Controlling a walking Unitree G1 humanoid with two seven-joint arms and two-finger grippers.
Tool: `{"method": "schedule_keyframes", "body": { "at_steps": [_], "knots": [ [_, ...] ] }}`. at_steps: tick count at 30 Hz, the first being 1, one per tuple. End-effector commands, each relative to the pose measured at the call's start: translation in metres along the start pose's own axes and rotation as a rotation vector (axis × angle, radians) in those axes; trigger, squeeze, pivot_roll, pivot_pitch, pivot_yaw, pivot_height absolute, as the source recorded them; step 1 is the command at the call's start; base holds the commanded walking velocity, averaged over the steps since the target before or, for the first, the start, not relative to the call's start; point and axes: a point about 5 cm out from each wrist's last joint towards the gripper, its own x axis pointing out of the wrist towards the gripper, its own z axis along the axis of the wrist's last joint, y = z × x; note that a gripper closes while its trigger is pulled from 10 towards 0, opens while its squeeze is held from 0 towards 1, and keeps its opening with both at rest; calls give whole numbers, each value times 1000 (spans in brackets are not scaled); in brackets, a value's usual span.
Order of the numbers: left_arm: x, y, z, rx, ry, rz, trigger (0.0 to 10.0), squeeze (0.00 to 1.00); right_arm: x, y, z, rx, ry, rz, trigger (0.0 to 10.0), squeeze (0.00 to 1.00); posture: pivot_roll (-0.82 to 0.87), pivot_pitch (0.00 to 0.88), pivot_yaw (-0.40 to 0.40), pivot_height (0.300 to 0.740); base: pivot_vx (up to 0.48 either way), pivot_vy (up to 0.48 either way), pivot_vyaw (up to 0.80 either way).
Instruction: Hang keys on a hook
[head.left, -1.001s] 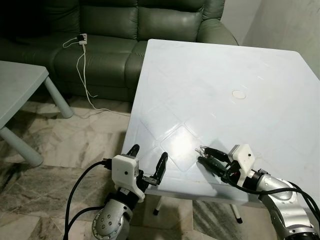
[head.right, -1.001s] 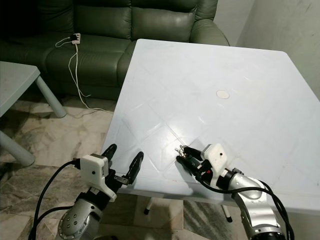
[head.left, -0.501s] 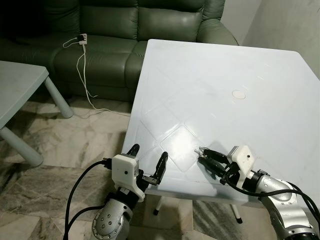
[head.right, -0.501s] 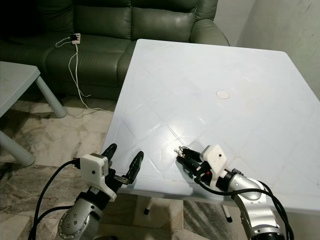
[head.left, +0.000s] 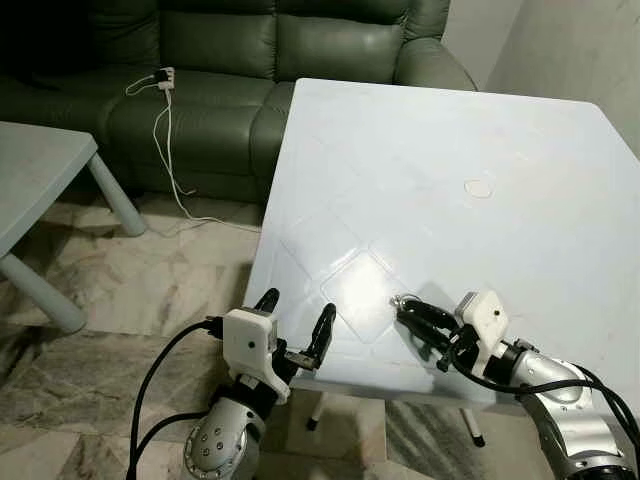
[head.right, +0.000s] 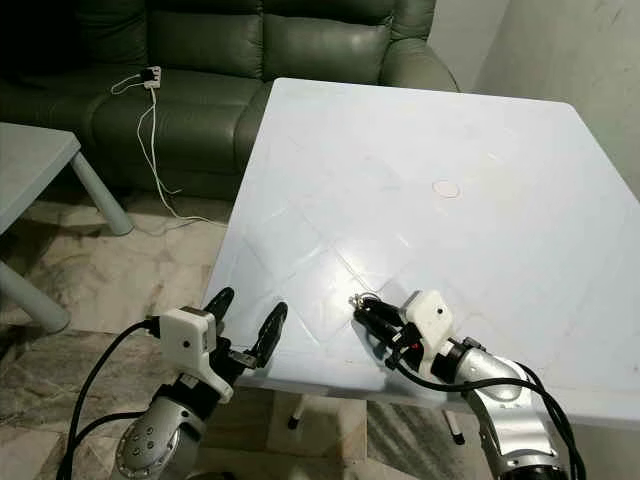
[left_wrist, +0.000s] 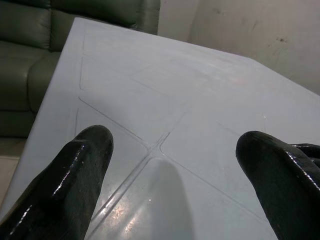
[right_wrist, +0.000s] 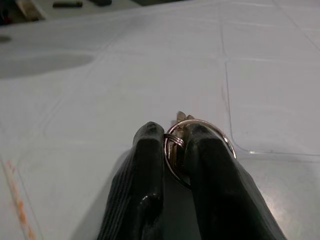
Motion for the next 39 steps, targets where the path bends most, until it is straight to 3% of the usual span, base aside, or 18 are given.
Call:
{"method": "schedule_keyframes", "body": {
  "at_steps": [1, 12, 17, 22, 23, 24, 26, 32, 33, 34, 36, 37, 39],
  "knots": [
    [0, -2, 4, 4, -10, -9, 10000, 0, -3, -5, 1, 28, -8, -34, 0, 0, 8, 128, -73, 740, 0, 0, 0],
    [0, -2, 4, 2, -10, -11, 10000, 0, 0, -15, 17, 117, -112, -96, 0, 0, 8, 126, -71, 740, 0, 0, 0],
    [1, -3, 4, 2, -12, -16, 10000, 0, 2, -27, 33, 245, -211, -159, 0, 0, 5, 116, -69, 740, 0, 0, 0],
    [1, -3, 4, 2, -12, -19, 10000, 0, 3, -31, 35, 140, -178, -180, 0, 0, 4, 112, -68, 740, 0, 0, 0],
    [1, -3, 4, 1, -13, -22, 10000, 0, 4, -31, 35, 141, -170, -181, 7882, 0, 3, 108, -67, 740, 0, 0, 0],
    [1, -3, 4, 0, -13, -22, 10000, 0, 5, -32, 35, 171, -172, -181, 10000, 0, 3, 108, -67, 740, 0, 0, 0],
    [2, -4, 4, 0, -14, -23, 10000, 0, 7, -34, 38, 286, -205, -196, 10000, 0, 3, 105, -67, 740, 0, 0, 0],
    [1, -4, 4, -2, -14, -22, 10000, 0, 10, -32, 44, 513, -277, -184, 10000, 0, 4, 109, -69, 740, 0, 0, 0],
    [2, -4, 5, -4, -16, -20, 10000, 0, 11, -29, 45, 573, -268, -173, 10000, 0, 5, 109, -70, 740, 0, 0, 0],
    [2, -4, 5, -4, -16, -20, 10000, 0, 11, -29, 45, 573, -268, -173, 10000, 0, 5, 109, -70, 740, 0, 0, 0],
    [2, -3, 5, -8, -17, -14, 10000, 0, 16, -30, 31, 718, -166, -231, 10000, 0, 5, 112, -70, 740, 0, 0, 0],
    [2, -3, 5, -8, -17, -14, 10000, 0, 16, -30, 31, 718, -166, -231, 10000, 0, 5, 112, -70, 740, 0, 0, 0],
    [2, -3, 5, -11, -17, -11, 10000, 0, 17, -29, 21, 887, -156, -265, 10000, 0, 1, 118, -72, 740, 0, 0, 0]
  ]
}}
